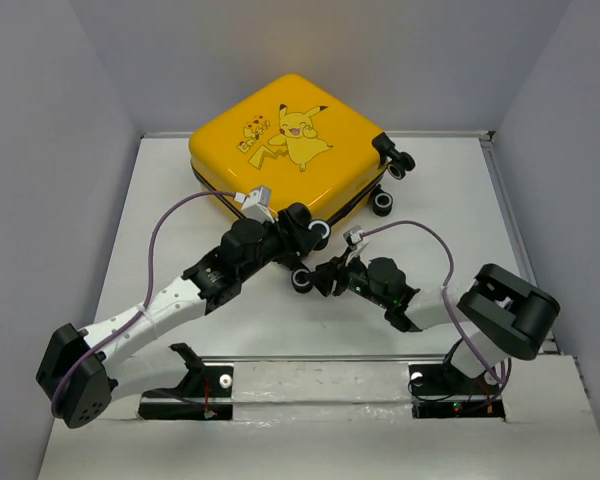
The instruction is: Pack the luggage
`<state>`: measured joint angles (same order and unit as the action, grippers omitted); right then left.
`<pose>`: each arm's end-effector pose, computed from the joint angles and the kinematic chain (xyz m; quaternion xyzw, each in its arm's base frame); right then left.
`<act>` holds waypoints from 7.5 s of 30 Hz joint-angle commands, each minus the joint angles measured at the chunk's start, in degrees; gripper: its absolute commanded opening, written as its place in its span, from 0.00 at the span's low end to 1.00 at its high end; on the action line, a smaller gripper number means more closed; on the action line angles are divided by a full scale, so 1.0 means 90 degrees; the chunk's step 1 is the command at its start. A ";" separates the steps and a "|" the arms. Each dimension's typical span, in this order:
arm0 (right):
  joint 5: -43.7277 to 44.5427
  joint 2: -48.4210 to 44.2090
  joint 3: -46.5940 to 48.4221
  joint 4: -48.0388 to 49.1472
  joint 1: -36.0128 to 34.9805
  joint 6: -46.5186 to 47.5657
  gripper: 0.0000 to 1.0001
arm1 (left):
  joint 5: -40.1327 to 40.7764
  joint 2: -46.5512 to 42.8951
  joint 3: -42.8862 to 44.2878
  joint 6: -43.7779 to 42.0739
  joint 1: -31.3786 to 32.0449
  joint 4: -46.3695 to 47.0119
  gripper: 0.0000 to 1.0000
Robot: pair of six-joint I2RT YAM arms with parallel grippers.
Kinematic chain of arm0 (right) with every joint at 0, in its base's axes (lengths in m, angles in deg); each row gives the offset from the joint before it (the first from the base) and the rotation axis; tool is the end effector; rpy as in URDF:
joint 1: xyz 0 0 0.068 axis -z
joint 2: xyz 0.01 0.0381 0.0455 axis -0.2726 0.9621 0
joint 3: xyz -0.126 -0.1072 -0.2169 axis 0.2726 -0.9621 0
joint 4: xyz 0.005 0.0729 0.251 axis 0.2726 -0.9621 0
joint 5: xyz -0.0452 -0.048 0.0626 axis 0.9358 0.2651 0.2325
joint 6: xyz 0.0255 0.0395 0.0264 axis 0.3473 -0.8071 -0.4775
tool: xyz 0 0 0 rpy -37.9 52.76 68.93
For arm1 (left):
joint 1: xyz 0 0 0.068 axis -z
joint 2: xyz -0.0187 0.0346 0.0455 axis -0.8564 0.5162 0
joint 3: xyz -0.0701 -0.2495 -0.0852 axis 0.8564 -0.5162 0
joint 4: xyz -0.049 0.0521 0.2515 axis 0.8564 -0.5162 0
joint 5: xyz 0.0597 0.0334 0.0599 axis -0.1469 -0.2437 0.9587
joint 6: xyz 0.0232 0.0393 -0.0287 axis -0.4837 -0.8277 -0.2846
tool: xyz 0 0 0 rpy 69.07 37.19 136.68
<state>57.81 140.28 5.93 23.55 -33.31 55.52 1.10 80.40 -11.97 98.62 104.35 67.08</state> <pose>0.1740 0.2039 0.1693 -0.1739 0.7305 0.4115 0.5165 0.1785 -0.1795 0.2993 -0.0241 0.7586 -0.4635 0.4573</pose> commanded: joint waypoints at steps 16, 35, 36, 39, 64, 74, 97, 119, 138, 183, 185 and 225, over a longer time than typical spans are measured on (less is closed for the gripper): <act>0.0593 0.1850 0.0807 0.3804 0.0234 0.0519 0.58 | -0.0586 0.0013 0.0370 -0.0354 0.0167 0.1114 0.06; 0.1070 0.1519 0.0584 0.4663 0.0292 0.0655 0.59 | -0.0371 -0.0133 0.0272 -0.0383 0.0157 0.1114 0.06; 0.1100 0.1461 0.0544 0.4663 0.0292 0.0665 0.59 | -0.0352 -0.0143 0.0262 -0.0383 0.0167 0.1114 0.06; 0.1169 0.1304 0.0407 0.4663 0.0292 0.0665 0.60 | -0.0322 -0.0153 0.0233 -0.0364 0.0157 0.1114 0.06; 0.0691 0.1333 0.0837 0.4663 0.0292 0.0011 0.07 | 0.0029 0.0130 0.0447 -0.0647 -0.0028 0.0616 0.18; 0.1226 0.1157 0.0651 0.4663 -0.0526 0.0341 0.07 | -0.0536 0.0804 0.1188 -0.0949 -0.0350 0.0198 0.33; 0.1960 0.0386 0.2926 -0.0590 -0.1944 0.0880 0.07 | -0.1282 -0.0177 0.0605 -0.1438 -0.1366 -0.0584 0.34; 0.1970 0.0425 0.2487 -0.0503 -0.1886 0.0490 0.07 | -0.1592 -0.2156 -0.0285 -0.1487 -0.1991 -0.2716 0.81; 0.1209 0.0532 0.1169 0.0080 -0.1066 -0.0164 0.43 | -0.2490 -0.0867 -0.0022 -0.0950 -0.1758 -0.0956 0.63; 0.0046 0.2153 0.1549 0.4253 -0.0196 -0.0370 0.56 | -0.2266 -0.0153 0.0350 -0.1018 -0.1288 -0.0497 0.62; 0.0065 0.2279 0.1647 0.4302 -0.0196 -0.0418 0.54 | -0.2256 -0.0153 0.0350 -0.1018 -0.1288 -0.0507 0.62; -0.0393 0.2534 0.2594 0.4585 -0.0196 -0.1531 0.43 | -0.1768 -0.0378 0.0262 -0.1399 -0.1356 -0.0907 0.62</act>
<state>58.05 163.54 23.55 34.39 -34.75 44.33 -15.47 77.89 -11.20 86.86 92.31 54.76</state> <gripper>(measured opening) 0.406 0.621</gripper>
